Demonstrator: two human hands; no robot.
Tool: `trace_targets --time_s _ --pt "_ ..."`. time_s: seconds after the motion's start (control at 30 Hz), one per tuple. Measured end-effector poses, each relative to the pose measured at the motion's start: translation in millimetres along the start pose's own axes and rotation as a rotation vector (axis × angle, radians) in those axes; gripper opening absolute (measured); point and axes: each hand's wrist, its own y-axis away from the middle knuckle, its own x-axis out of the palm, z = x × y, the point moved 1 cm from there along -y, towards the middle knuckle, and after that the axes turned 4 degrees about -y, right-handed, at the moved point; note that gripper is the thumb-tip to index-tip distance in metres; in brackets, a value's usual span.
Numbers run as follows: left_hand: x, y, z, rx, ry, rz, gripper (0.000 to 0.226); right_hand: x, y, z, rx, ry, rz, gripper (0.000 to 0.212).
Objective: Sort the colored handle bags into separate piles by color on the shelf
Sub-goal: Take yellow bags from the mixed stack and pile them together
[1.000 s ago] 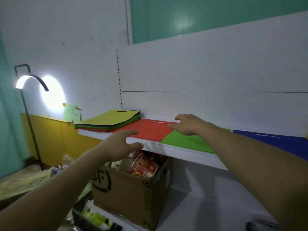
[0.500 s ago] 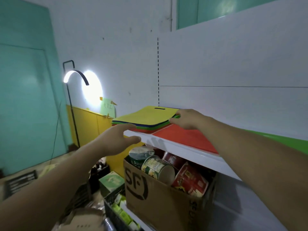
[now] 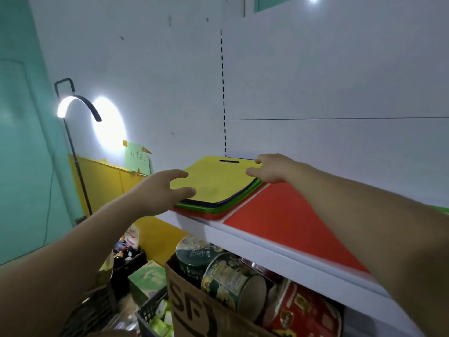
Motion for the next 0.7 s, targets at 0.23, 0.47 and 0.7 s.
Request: trace_targets --time_s 0.23,0.47,0.7 --pt "11 -62 34 0.097 -0.011 0.054 0.056 14 -29 -1 0.12 0.036 -0.013 0.072" --pt "12 -117 79 0.217 -0.035 0.176 0.056 32 -44 18 0.284 0.057 -0.05 0.071" --pt "16 -155 111 0.297 -0.079 0.345 0.067 51 -50 47 0.469 0.087 -0.088 0.061"
